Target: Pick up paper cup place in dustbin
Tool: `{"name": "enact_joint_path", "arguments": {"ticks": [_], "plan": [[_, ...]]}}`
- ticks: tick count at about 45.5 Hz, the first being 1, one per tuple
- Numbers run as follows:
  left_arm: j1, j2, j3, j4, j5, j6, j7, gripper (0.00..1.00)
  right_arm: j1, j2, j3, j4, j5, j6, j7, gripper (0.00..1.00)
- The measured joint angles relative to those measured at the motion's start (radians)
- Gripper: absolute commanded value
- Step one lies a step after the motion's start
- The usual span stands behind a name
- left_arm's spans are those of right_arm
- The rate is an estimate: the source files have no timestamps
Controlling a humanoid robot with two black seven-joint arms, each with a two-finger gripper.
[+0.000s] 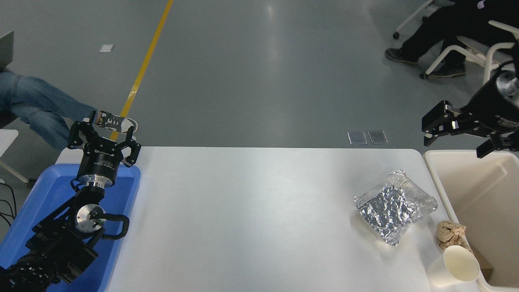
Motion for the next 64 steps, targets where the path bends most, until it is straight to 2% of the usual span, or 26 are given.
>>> {"name": "enact_joint_path", "arguments": {"ticks": [10, 16, 31, 48, 53, 64], "plan": [[0.0, 0.0, 0.0, 0.0, 0.0, 0.0, 0.0, 0.99, 0.094, -0.014, -0.008, 0.033, -0.004, 0.003, -0.06, 1.0], [0.0, 0.0, 0.0, 0.0, 0.0, 0.0, 0.0, 0.99, 0.114, -0.02, -0.011, 0.04, -0.004, 0.004, -0.073, 1.0], [0.0, 0.0, 0.0, 0.0, 0.0, 0.0, 0.0, 0.99, 0.082, -0.051, -0.016, 0.045, -0.008, 0.005, -0.085, 1.0], [0.0, 0.0, 0.0, 0.0, 0.0, 0.0, 0.0, 0.99, -0.183, -0.18, -0.019, 0.037, -0.098, 0.002, -0.087, 1.0], [0.0, 0.0, 0.0, 0.0, 0.0, 0.0, 0.0, 0.99, -0.282, -0.225, -0.003, 0.028, -0.115, -0.039, -0.087, 1.0], [0.0, 0.0, 0.0, 0.0, 0.0, 0.0, 0.0, 0.99, -0.53, -0.297, 0.113, 0.001, -0.137, -0.201, -0.085, 0.92]]}}
